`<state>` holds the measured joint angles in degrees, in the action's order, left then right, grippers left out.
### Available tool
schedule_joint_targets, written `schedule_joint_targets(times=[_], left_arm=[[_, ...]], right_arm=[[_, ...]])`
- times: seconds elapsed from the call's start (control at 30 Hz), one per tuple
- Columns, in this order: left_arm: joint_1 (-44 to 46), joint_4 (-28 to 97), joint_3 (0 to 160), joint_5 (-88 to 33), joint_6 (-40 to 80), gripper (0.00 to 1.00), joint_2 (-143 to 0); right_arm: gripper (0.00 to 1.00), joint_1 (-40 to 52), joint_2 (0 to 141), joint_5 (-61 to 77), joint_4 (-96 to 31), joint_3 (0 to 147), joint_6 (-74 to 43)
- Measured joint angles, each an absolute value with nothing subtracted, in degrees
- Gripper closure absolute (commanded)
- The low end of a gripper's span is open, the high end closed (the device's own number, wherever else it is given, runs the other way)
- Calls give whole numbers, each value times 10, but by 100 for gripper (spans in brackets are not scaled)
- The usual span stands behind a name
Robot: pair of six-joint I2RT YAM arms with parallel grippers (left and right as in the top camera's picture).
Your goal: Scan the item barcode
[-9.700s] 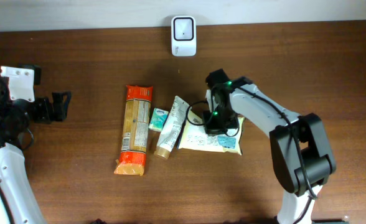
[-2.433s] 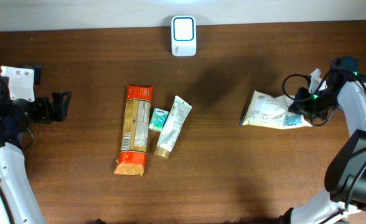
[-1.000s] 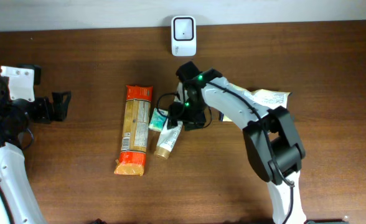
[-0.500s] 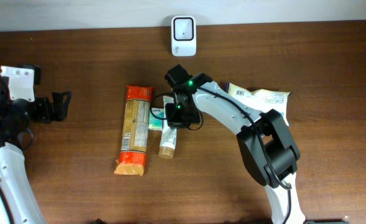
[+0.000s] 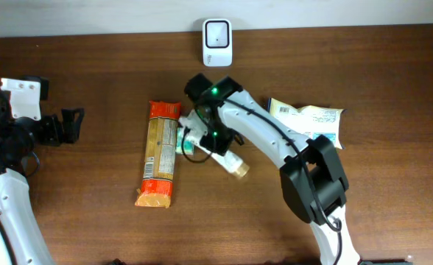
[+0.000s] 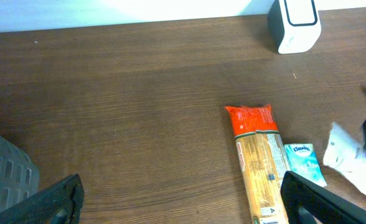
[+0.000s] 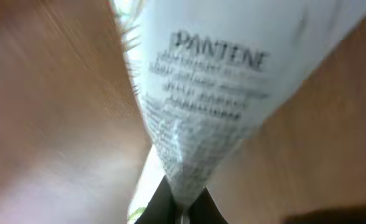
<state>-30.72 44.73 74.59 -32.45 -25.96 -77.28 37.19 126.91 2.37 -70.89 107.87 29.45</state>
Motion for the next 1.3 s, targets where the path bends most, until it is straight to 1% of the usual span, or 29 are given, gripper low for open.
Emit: schedule_joint_targets(times=[0.07,0.13,0.23,0.27,0.3,0.33,0.37,0.4,0.47,0.5,0.53,0.57,0.6,0.63,0.67,0.7,0.73,0.77,0.8,0.9,0.93,0.97,1.0,1.03,1.07,1.13,1.2,1.3], left_arm=[[-307,447,746,-324,-260,1,-773],[-307,447,746,-324,-260,1,-773],[-307,447,746,-324,-260,1,-773],[-307,447,746,-324,-260,1,-773],[-307,447,746,-324,-260,1,-773],[-307,447,746,-324,-260,1,-773],[-307,447,746,-324,-260,1,-773],[-307,447,746,-324,-260,1,-773],[-307,448,746,-324,-260,1,-773],[-307,447,746,-324,-260,1,-773],[-307,447,746,-324,-260,1,-773],[-307,447,746,-324,-260,1,-773],[-307,447,746,-324,-260,1,-773],[-307,447,746,-324,-260,1,-773],[-307,447,746,-324,-260,1,-773],[-307,446,746,-324,-260,1,-773],[-307,447,746,-324,-260,1,-773],[-307,448,746,-324,-260,1,-773],[-307,447,746,-324,-260,1,-773],[-307,448,746,-324,-260,1,-773],[-307,447,746,-324,-260,1,-773],[-307,447,746,-324,-260,1,-773],[-307,447,746,-324,-260,1,-773],[-307,447,746,-324,-260,1,-773],[-307,447,746,-324,-260,1,-773],[-307,447,746,-324,-260,1,-773],[-307,447,746,-324,-260,1,-773],[-307,447,746,-324,-260,1,-773]], right_arm=[[96,368,1269,-10,-686,1054,392],[93,355,1268,-33,-645,1044,505],[89,335,1267,-86,-551,1041,604],[81,331,1267,-99,-540,1041,620],[78,327,1267,-114,-535,1041,636],[66,326,1267,-126,-536,1041,647],[62,327,1267,-131,-536,1043,655],[60,330,1264,-130,-538,1044,661],[51,336,1250,-114,-547,1044,664],[64,339,1233,-93,-553,1044,659],[71,342,1213,-75,-552,1045,651],[84,342,1200,-51,-543,1046,619],[86,341,1189,-27,-525,1047,579],[84,338,1183,10,-506,1049,519],[77,332,1183,54,-482,1052,444],[62,326,1185,84,-461,1052,371],[43,320,1191,101,-435,1053,298],[7,314,1204,114,-411,1054,216],[1,310,1221,122,-390,1054,137],[1,306,1277,153,-313,1054,-13],[8,306,1291,166,-303,1054,-45],[33,306,1303,175,-293,1054,-67],[52,306,1309,182,-279,1054,-92],[59,306,1309,180,-264,1054,-105],[69,306,1309,174,-253,1054,-122],[77,306,1309,131,-248,1054,-168],[81,306,1310,84,-248,1054,-222],[84,307,1321,58,-252,1054,-253]])
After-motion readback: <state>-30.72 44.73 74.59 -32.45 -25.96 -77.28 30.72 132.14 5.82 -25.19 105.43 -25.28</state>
